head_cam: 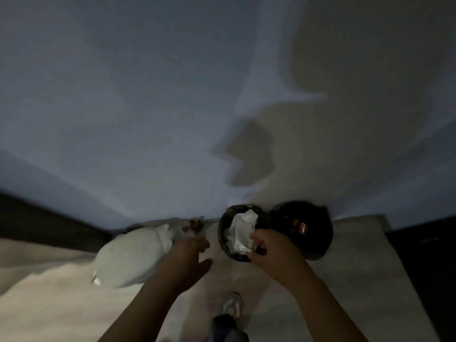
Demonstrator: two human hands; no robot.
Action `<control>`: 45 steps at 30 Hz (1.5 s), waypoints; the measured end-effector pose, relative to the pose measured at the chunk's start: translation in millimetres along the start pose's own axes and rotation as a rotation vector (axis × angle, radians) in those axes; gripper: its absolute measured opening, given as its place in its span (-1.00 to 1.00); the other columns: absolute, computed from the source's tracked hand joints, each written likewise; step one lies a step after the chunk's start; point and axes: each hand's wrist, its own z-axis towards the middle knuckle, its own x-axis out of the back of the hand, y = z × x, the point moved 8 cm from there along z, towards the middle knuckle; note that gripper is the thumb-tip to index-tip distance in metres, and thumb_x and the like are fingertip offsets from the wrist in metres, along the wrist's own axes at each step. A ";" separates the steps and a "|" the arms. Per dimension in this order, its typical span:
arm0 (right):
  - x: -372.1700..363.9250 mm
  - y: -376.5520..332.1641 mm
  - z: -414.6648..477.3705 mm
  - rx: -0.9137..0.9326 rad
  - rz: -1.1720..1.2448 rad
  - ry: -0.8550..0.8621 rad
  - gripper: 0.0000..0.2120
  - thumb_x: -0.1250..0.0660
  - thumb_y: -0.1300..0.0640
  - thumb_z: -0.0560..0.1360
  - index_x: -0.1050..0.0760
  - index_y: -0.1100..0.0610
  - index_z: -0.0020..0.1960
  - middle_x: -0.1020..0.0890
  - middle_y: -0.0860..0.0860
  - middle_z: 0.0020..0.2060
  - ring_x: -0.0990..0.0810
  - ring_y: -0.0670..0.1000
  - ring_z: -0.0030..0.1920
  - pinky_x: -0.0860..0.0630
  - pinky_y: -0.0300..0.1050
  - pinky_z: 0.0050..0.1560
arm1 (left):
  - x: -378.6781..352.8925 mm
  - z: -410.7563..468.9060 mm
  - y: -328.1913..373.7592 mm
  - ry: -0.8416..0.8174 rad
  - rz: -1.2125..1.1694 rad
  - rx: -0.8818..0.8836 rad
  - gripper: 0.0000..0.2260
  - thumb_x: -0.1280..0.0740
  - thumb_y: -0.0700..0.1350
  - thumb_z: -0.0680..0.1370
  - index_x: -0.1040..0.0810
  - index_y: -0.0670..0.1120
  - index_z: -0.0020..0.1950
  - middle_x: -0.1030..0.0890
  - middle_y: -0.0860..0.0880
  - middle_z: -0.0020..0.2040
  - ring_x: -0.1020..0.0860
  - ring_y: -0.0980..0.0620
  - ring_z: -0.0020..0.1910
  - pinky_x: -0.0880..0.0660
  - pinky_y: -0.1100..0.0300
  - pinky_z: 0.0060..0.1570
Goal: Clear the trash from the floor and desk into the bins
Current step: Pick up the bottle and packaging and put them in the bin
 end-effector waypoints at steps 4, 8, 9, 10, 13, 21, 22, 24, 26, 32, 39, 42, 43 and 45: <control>-19.9 -67.6 -6.5 0.142 -0.100 -0.142 -0.67 -0.34 0.05 0.48 -0.46 0.03 0.23 -0.56 -0.04 0.08 -0.53 -0.04 0.06 -0.47 -0.19 0.04 | 26.2 -56.3 -45.9 0.100 -0.062 0.128 -0.65 -0.32 0.05 0.52 -0.45 0.04 0.28 -0.52 0.07 0.20 -0.49 0.11 0.14 -0.39 0.32 0.09; -62.3 -147.9 -18.9 0.322 -0.191 -0.237 -0.64 -0.34 0.05 0.47 -0.46 0.01 0.26 -0.51 -0.11 0.09 -0.45 -0.15 0.02 -0.38 -0.32 -0.02 | 52.8 -132.1 -106.1 0.229 -0.132 0.264 -0.68 -0.33 0.04 0.51 -0.47 0.04 0.25 -0.54 0.08 0.16 -0.51 0.13 0.10 -0.43 0.32 0.06; -76.1 -170.1 -24.7 0.370 -0.217 -0.254 -0.65 -0.34 0.06 0.46 -0.47 0.01 0.24 -0.53 -0.10 0.10 -0.46 -0.14 0.03 -0.40 -0.30 0.01 | 56.8 -154.0 -122.3 0.265 -0.153 0.303 -0.69 -0.32 0.03 0.51 -0.47 0.05 0.25 -0.54 0.08 0.16 -0.51 0.13 0.10 -0.43 0.32 0.05; -91.7 -192.4 -32.5 0.424 -0.235 -0.273 -0.65 -0.34 0.07 0.44 -0.49 0.01 0.22 -0.55 -0.08 0.10 -0.49 -0.12 0.06 -0.43 -0.26 0.05 | 58.8 -177.1 -138.2 0.294 -0.169 0.342 -0.69 -0.32 0.03 0.51 -0.46 0.05 0.25 -0.54 0.09 0.16 -0.51 0.13 0.10 -0.42 0.33 0.04; -145.3 -260.9 -70.5 0.560 -0.294 -0.334 -0.66 -0.36 0.04 0.42 -0.52 -0.02 0.19 -0.58 -0.09 0.10 -0.54 -0.10 0.11 -0.44 -0.27 0.07 | 56.3 -255.9 -184.4 0.378 -0.229 0.449 -0.68 -0.31 0.03 0.51 -0.45 0.06 0.26 -0.53 0.11 0.17 -0.50 0.15 0.13 -0.40 0.34 0.06; -277.7 -408.2 -214.5 0.880 -0.368 -0.455 -0.64 -0.37 -0.01 0.43 -0.50 -0.06 0.23 -0.53 -0.14 0.16 -0.49 -0.13 0.18 -0.37 -0.32 0.11 | 39.2 -481.0 -282.2 0.551 -0.329 0.719 -0.68 -0.29 0.05 0.52 -0.44 0.09 0.27 -0.51 0.16 0.19 -0.48 0.17 0.14 -0.40 0.32 0.08; -293.7 -426.4 -232.6 0.924 -0.366 -0.472 -0.65 -0.37 0.00 0.43 -0.50 -0.06 0.22 -0.54 -0.14 0.15 -0.49 -0.13 0.18 -0.38 -0.29 0.14 | 39.6 -510.1 -293.3 0.586 -0.338 0.755 -0.68 -0.29 0.05 0.52 -0.44 0.09 0.27 -0.51 0.16 0.19 -0.48 0.18 0.15 -0.40 0.33 0.08; -323.9 -461.2 -265.4 0.986 -0.377 -0.515 -0.66 -0.36 0.00 0.44 -0.50 -0.07 0.21 -0.53 -0.15 0.13 -0.49 -0.12 0.16 -0.40 -0.24 0.16 | 41.7 -563.1 -313.3 0.653 -0.346 0.822 -0.68 -0.29 0.04 0.53 -0.44 0.08 0.28 -0.51 0.15 0.20 -0.48 0.17 0.16 -0.40 0.32 0.08; -353.2 -494.8 -293.2 1.054 -0.403 -0.551 -0.66 -0.36 0.00 0.43 -0.50 -0.07 0.20 -0.53 -0.15 0.12 -0.49 -0.11 0.14 -0.42 -0.22 0.15 | 44.6 -608.0 -331.1 0.716 -0.359 0.883 -0.67 -0.29 0.04 0.53 -0.44 0.07 0.28 -0.51 0.14 0.20 -0.48 0.17 0.17 -0.40 0.32 0.08; -425.3 -587.6 -348.7 1.243 -0.469 -0.631 -0.66 -0.35 0.00 0.44 -0.49 -0.09 0.21 -0.52 -0.17 0.12 -0.48 -0.14 0.13 -0.42 -0.25 0.11 | 59.1 -703.4 -380.8 0.848 -0.352 1.042 -0.67 -0.29 0.06 0.53 -0.44 0.07 0.29 -0.51 0.15 0.21 -0.49 0.17 0.17 -0.37 0.35 0.07; -496.1 -703.9 -364.5 1.429 -0.452 -0.712 -0.66 -0.34 -0.03 0.45 -0.47 -0.11 0.22 -0.51 -0.19 0.12 -0.47 -0.17 0.14 -0.41 -0.26 0.11 | 96.4 -765.5 -460.0 0.953 -0.351 1.227 -0.65 -0.27 0.07 0.54 -0.43 0.07 0.31 -0.50 0.14 0.24 -0.48 0.17 0.19 -0.40 0.33 0.11; -518.3 -754.7 -358.3 1.484 -0.433 -0.729 -0.66 -0.34 -0.01 0.46 -0.47 -0.10 0.24 -0.51 -0.19 0.14 -0.46 -0.18 0.15 -0.38 -0.30 0.10 | 123.2 -777.1 -493.4 0.983 -0.368 1.273 -0.65 -0.28 0.06 0.54 -0.43 0.06 0.32 -0.49 0.13 0.25 -0.47 0.18 0.20 -0.40 0.34 0.10; -526.0 -770.5 -356.9 1.502 -0.434 -0.736 -0.65 -0.33 -0.02 0.46 -0.46 -0.10 0.24 -0.51 -0.19 0.15 -0.46 -0.19 0.15 -0.37 -0.31 0.11 | 130.7 -780.0 -503.9 0.992 -0.380 1.287 -0.65 -0.28 0.05 0.54 -0.43 0.06 0.32 -0.49 0.13 0.25 -0.47 0.18 0.19 -0.40 0.34 0.09; -542.9 -800.3 -356.1 1.545 -0.441 -0.746 -0.64 -0.33 -0.03 0.46 -0.45 -0.11 0.25 -0.52 -0.20 0.16 -0.45 -0.19 0.17 -0.38 -0.31 0.14 | 143.6 -788.3 -523.9 1.013 -0.384 1.319 -0.65 -0.28 0.06 0.54 -0.42 0.07 0.32 -0.49 0.14 0.24 -0.47 0.19 0.19 -0.38 0.36 0.08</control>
